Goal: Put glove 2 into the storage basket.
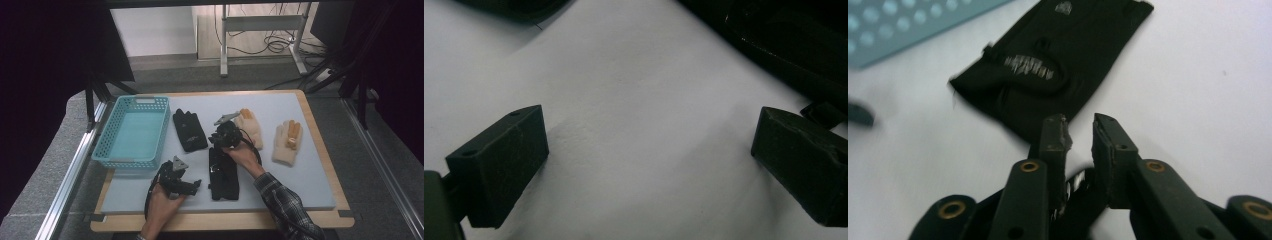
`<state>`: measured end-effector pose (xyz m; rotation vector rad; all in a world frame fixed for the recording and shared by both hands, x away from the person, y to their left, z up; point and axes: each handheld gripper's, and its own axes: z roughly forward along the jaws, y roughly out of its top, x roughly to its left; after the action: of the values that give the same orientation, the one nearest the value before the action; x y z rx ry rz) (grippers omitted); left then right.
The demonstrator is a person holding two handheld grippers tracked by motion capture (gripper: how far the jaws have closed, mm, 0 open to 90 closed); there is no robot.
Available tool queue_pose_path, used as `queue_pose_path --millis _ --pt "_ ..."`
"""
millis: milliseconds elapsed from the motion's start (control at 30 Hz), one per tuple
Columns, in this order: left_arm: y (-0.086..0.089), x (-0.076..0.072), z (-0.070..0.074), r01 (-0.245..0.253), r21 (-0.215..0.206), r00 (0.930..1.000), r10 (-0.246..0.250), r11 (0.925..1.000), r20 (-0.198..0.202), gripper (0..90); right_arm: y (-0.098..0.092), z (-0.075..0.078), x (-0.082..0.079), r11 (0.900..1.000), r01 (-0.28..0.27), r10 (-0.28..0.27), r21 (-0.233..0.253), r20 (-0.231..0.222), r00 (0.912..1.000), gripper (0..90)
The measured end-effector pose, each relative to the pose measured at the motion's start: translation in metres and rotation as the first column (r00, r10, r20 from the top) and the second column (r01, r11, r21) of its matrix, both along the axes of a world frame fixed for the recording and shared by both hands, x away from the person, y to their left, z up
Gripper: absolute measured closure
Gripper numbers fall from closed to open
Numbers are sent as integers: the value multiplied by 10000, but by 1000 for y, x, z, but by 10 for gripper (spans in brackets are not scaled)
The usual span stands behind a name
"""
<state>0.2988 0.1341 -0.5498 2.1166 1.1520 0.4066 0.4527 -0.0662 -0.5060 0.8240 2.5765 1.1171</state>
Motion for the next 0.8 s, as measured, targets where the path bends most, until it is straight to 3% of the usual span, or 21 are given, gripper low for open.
queue_pose_path --millis 167,333,533,700,733,767,800 --pt "0 0 0 -5 -20 10000 5 10000 0 19 14 0 15 10000 72 -72 31 98 9999 641" --pt "0 0 0 -6 -22 10000 6 10000 -1 19 36 -2 33 9997 -169 166 155 227 9996 497" --pt "0 0 0 -3 -24 10000 3 10000 2 20 59 -11 50 9998 -200 200 -7 89 9998 377" --pt "0 0 0 -3 -26 10000 3 10000 2 20 75 -19 58 9987 -227 227 -452 -8 9997 362" --pt "0 0 0 -4 -26 10000 4 10000 1 19 80 -24 61 9970 -79 76 -776 -50 10000 385" --pt "0 0 0 -4 -26 10000 4 10000 1 20 80 -24 61 9970 -79 76 -776 -50 10000 385" --pt "0 0 0 -3 -22 10000 3 10000 4 19 80 -23 63 9979 233 -254 -605 -331 9991 451"
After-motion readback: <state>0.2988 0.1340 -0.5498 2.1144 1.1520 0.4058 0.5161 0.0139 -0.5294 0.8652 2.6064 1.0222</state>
